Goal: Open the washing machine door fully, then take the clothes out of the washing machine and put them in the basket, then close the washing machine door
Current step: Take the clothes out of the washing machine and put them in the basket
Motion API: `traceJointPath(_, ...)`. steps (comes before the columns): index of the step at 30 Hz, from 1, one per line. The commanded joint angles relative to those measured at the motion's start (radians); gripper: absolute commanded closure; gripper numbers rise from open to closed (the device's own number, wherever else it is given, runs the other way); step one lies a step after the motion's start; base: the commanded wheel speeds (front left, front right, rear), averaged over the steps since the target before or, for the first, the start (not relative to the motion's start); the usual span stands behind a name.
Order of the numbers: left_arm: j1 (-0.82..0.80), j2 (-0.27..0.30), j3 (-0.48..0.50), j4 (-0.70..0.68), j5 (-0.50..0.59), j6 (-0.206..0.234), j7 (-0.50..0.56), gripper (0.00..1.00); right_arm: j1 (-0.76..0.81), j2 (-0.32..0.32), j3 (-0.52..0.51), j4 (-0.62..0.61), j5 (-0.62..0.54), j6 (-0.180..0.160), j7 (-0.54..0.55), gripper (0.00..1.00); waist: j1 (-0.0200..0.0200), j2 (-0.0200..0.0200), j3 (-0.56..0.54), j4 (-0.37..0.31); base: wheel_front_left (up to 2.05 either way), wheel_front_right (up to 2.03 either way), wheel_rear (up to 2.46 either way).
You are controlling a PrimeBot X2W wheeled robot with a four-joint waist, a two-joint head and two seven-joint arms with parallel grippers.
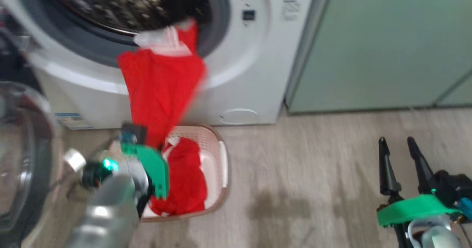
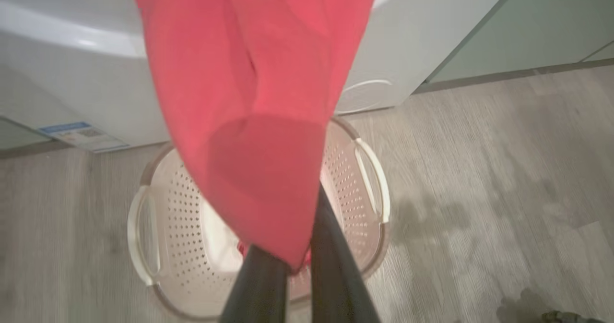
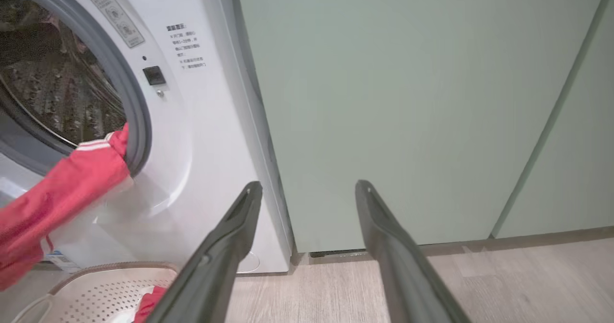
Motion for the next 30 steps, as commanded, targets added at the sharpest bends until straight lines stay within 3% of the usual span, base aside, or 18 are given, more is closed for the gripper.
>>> traceJointPath(1,0.012,0.012,0.01,-0.012,-0.012,0.001,-0.006,1.0,0.006,-0.02,0.024,-0.027,-0.004,-0.001,-0.006,0.0,0.0,-0.0001,-0.068,0.071,0.0,0.0,0.0)
traceJointPath(13,0.15,0.001,-0.032,0.002,-0.105,0.001,0.061,1.0,0.003,-0.042,0.041,-0.03,0.0,-0.001,-0.006,0.0,0.0,-0.0001,-0.043,0.094,0.0,0.0,0.0)
traceJointPath(20,0.092,0.031,-0.019,0.022,-0.126,0.001,0.027,1.0,-0.029,-0.049,0.033,-0.037,0.0,-0.001,-0.006,0.0,0.0,-0.0001,0.043,0.056,0.0,0.0,0.0)
traceJointPath(30,-0.074,0.076,0.001,0.047,-0.133,0.05,-0.021,1.0,-0.118,-0.045,0.028,-0.067,0.002,-0.001,-0.006,0.0,0.0,-0.0001,0.251,-0.001,0.0,0.0,0.0)
